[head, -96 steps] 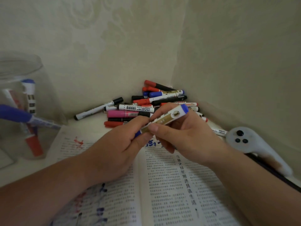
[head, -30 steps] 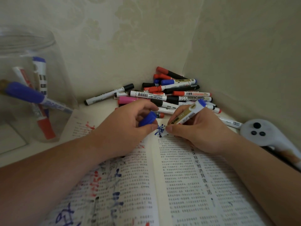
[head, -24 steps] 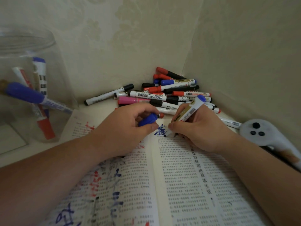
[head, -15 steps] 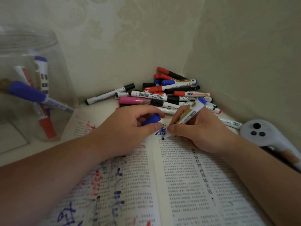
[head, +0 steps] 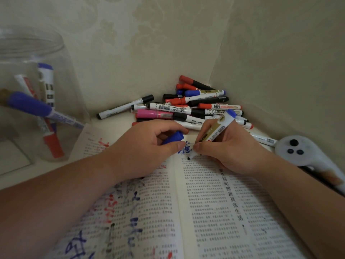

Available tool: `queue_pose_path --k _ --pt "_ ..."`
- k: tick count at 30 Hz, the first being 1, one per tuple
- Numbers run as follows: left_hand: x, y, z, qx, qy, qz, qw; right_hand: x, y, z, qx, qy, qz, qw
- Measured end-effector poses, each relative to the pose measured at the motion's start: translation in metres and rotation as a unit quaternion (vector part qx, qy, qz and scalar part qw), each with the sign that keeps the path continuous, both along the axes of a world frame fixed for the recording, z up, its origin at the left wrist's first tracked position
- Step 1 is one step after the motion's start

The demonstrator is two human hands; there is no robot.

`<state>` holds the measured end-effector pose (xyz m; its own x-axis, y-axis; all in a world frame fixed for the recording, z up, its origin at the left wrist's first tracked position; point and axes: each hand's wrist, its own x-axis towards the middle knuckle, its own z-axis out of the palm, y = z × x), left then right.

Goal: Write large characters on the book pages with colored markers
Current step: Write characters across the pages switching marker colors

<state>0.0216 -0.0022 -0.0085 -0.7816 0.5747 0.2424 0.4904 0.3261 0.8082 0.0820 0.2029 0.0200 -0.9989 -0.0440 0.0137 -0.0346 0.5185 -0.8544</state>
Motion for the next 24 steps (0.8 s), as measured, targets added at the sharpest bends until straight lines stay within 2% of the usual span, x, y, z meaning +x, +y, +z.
queue_pose_path --k 7,15,21,24 --pt "-0.0006 0.0000 0.0001 0.005 0.000 -0.006 1.000 0.0058 -0.0015 0.0027 -0.011 -0.001 0.054 0.998" --pt "0.0017 -0.0003 0.0037 -0.010 0.009 -0.007 1.000 0.0049 -0.0012 0.0014 -0.023 -0.004 0.051 0.998" --pt "-0.0008 -0.0007 0.0014 -0.013 0.033 -0.013 0.999 0.0000 0.0037 0.0015 0.025 -0.006 0.017 1.000" --pt "-0.0010 -0.0014 0.0017 -0.018 0.050 -0.008 0.999 0.0019 0.0036 -0.0004 -0.004 -0.012 0.060 0.998"
